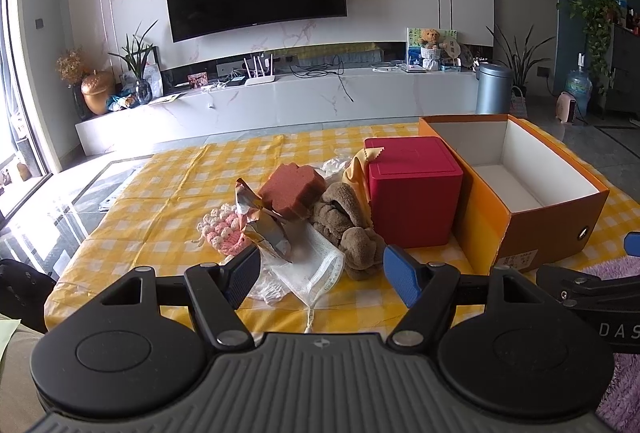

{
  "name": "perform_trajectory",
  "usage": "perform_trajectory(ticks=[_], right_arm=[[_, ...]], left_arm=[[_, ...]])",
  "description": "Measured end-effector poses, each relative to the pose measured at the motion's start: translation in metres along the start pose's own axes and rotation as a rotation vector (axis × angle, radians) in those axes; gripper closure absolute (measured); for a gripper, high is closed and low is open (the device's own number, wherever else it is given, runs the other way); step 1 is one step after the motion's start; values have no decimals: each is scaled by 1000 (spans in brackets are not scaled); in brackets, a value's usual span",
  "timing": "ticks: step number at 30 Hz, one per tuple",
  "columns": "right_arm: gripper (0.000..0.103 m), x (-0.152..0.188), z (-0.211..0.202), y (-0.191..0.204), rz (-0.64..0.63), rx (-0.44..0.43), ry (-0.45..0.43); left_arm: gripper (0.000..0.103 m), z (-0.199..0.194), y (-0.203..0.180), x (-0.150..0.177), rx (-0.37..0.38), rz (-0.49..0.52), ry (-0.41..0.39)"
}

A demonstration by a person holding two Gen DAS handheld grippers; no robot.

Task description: Organize soft objects

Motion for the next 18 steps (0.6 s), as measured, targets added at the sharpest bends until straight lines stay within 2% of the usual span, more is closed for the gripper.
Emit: perform_trajectory(ticks=[5,8,12,18], right_arm=[[3,0,3,3,-13,-15,6],[3,1,8,6,-34,-26,7],[3,0,13,5,-21,-77,1],[18,-3,30,18,-73,-137,33]], left_arm=[[20,4,3,1,30,-3,19],[28,8,10,2,46,-33,29],[33,15,18,1,65,-57,40],[36,28,29,-3,82,-70,72]])
Point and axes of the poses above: each gripper's, at about its wrist camera, not at the fingertips, and z roughly the way its jaws point, y to its left, x to its underside, the point moved 1 cm from there along z, roughly the way its jaws point, and after that the axes turned 4 degrees about x, right-handed, at the moved point
